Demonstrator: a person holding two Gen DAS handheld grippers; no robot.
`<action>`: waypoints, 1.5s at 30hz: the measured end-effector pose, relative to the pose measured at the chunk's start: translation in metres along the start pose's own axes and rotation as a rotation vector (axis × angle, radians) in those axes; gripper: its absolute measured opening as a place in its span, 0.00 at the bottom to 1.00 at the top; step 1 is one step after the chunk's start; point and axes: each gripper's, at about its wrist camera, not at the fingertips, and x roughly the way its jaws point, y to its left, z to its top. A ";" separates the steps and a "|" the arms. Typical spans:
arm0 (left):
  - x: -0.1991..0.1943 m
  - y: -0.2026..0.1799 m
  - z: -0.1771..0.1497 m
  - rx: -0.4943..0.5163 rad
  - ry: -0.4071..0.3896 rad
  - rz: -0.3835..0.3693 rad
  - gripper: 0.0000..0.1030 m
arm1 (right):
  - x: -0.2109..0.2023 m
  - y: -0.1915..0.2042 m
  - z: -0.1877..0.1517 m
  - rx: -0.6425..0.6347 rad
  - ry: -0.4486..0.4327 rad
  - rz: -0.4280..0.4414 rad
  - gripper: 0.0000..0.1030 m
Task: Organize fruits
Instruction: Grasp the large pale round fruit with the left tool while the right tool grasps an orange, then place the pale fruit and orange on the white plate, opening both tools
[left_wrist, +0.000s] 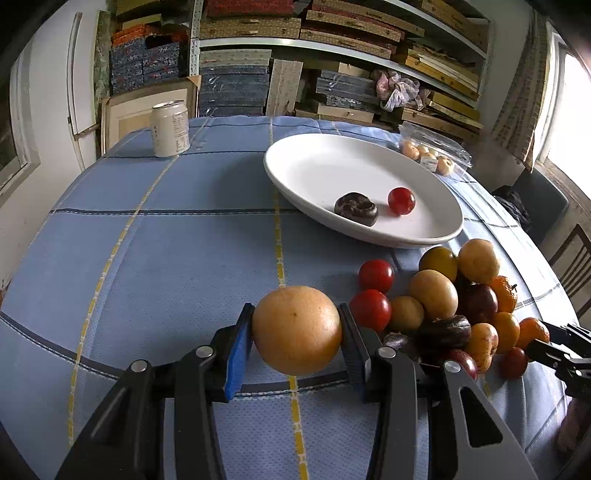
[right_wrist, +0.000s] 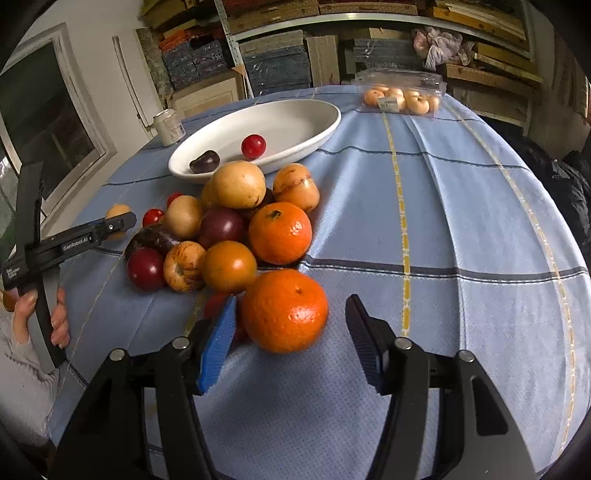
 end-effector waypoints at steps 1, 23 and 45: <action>0.000 0.000 0.000 0.001 0.000 -0.002 0.44 | 0.002 0.000 0.001 0.004 0.002 0.000 0.57; -0.025 -0.018 0.056 0.019 -0.097 -0.020 0.44 | -0.043 -0.004 0.083 0.035 -0.159 0.029 0.45; 0.088 -0.033 0.131 0.052 -0.008 0.026 0.69 | 0.120 0.008 0.188 0.005 0.061 -0.011 0.47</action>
